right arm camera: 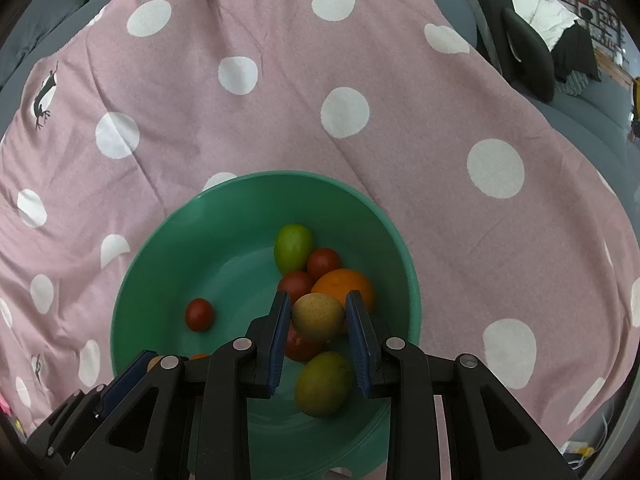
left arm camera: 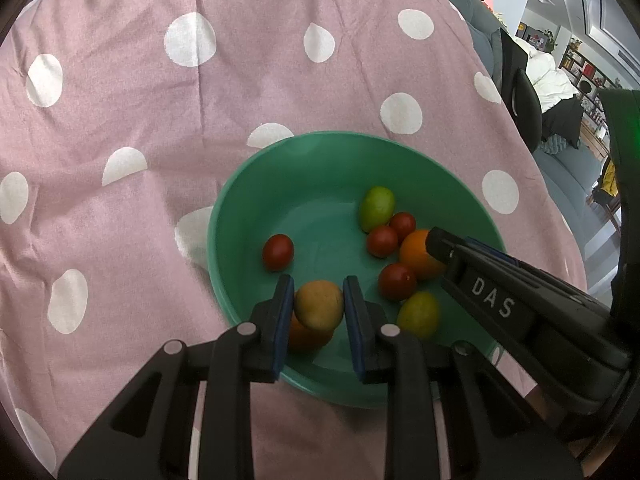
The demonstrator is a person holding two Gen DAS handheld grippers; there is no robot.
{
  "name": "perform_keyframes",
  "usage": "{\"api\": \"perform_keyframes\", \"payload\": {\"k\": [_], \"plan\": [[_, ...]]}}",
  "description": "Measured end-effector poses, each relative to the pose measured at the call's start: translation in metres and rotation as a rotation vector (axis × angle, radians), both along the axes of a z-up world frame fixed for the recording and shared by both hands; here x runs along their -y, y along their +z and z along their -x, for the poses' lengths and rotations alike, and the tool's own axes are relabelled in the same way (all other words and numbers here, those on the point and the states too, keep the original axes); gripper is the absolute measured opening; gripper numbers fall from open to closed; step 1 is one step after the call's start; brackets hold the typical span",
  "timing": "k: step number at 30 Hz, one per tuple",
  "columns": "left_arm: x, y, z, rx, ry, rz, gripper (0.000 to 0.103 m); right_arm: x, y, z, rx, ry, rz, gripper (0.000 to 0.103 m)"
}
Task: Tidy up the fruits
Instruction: 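Open the right tool to drop the yellow fruit into the bowl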
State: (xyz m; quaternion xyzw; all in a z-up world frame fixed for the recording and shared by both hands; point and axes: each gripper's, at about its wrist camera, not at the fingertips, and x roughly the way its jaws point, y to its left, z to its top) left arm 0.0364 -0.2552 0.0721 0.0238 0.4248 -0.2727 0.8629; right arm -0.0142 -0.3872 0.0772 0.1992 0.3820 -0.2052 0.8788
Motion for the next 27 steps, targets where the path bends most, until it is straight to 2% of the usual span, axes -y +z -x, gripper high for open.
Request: {"api": "perform_keyframes", "payload": {"k": [3,5,7,8,10,12,14,16,20,23,27], "plan": [[-0.001,0.001,-0.001,-0.005,0.002,0.01,0.025,0.0,0.0,0.0,-0.007,-0.007,0.008,0.03],[-0.001,0.003,-0.001,-0.013,-0.003,0.033,0.031,-0.001,0.001,0.0,-0.012,-0.003,0.018,0.031],[-0.002,0.006,0.001,-0.006,-0.014,0.048,0.046,-0.001,0.002,0.0,-0.018,-0.004,0.025,0.037],[-0.001,0.008,0.003,0.009,-0.008,0.04,0.05,-0.001,0.002,0.001,-0.014,-0.003,0.024,0.038],[-0.001,0.013,0.007,0.049,0.008,0.016,0.064,0.001,0.005,0.003,0.008,-0.005,0.012,0.044],[-0.002,0.018,0.01,0.076,0.015,0.013,0.071,0.001,0.009,0.007,0.025,-0.01,0.016,0.045],[-0.005,0.022,0.011,0.081,0.019,0.022,0.073,0.001,0.016,0.01,0.045,-0.014,0.027,0.046],[-0.007,0.026,0.011,0.075,0.031,0.022,0.081,0.0,0.022,0.014,0.07,-0.011,0.032,0.051],[-0.015,0.035,0.012,0.097,0.049,0.025,0.087,0.0,0.032,0.019,0.11,-0.006,0.032,0.052],[-0.02,0.039,0.011,0.099,0.071,0.006,0.101,-0.001,0.038,0.023,0.126,-0.005,0.043,0.052],[-0.026,0.04,0.01,0.112,0.088,0.0,0.102,-0.001,0.04,0.024,0.13,-0.007,0.053,0.052]]}}
